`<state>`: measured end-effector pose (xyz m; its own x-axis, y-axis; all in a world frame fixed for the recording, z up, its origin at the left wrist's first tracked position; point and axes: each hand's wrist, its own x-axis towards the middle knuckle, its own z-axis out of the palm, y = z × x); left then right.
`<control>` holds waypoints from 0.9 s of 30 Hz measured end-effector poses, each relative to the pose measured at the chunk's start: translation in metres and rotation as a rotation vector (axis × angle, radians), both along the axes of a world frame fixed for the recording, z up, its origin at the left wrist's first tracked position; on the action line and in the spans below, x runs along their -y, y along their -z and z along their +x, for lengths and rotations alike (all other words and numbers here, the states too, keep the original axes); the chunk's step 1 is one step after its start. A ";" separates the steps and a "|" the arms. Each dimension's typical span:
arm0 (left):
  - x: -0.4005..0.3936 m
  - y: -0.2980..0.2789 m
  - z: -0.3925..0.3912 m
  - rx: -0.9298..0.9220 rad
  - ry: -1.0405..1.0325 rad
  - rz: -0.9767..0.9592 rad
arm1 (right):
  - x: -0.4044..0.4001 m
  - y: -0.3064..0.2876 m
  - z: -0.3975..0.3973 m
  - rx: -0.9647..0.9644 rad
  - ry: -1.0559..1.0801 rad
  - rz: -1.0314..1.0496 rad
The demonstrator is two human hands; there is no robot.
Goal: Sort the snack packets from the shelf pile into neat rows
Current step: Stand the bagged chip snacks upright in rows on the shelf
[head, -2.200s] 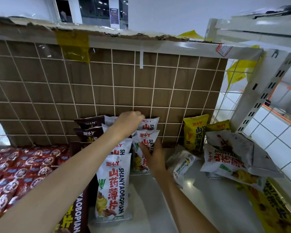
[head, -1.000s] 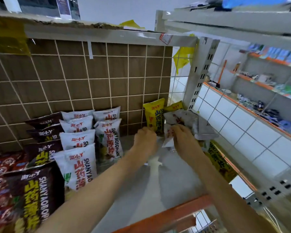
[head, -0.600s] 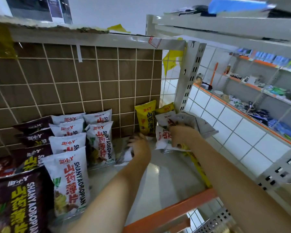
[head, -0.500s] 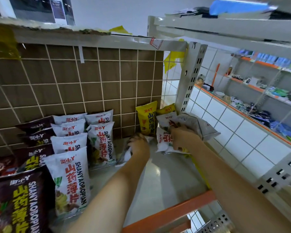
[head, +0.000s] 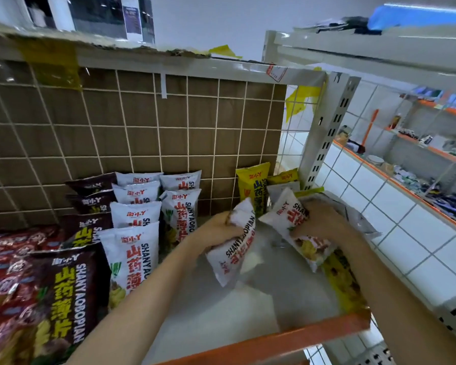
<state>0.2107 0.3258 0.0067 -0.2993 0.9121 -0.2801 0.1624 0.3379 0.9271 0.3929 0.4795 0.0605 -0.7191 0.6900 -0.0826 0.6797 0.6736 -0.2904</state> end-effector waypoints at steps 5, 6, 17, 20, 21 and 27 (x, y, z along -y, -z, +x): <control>0.036 -0.003 0.004 0.403 -0.125 0.056 | 0.005 0.011 0.000 -0.312 0.033 -0.289; 0.039 -0.006 0.005 0.448 -0.166 0.021 | 0.008 0.013 -0.002 -0.334 0.025 -0.326; 0.065 0.013 0.000 0.329 -0.324 0.007 | 0.033 0.042 -0.017 -0.558 0.040 -0.671; 0.064 -0.006 -0.012 0.058 -0.239 -0.032 | 0.033 0.041 -0.020 -0.568 0.023 -0.658; 0.064 -0.017 -0.015 -0.084 -0.185 -0.059 | 0.033 0.040 -0.021 -0.567 0.016 -0.656; 0.032 -0.084 -0.022 -0.930 0.513 -0.445 | 0.033 0.042 -0.022 -0.561 -0.052 -0.645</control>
<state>0.1889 0.2938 0.0910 -0.1816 0.8619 -0.4734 0.9337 0.3022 0.1920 0.3704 0.4462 0.0187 -0.8003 0.5954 -0.0703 0.2939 0.2875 -0.9116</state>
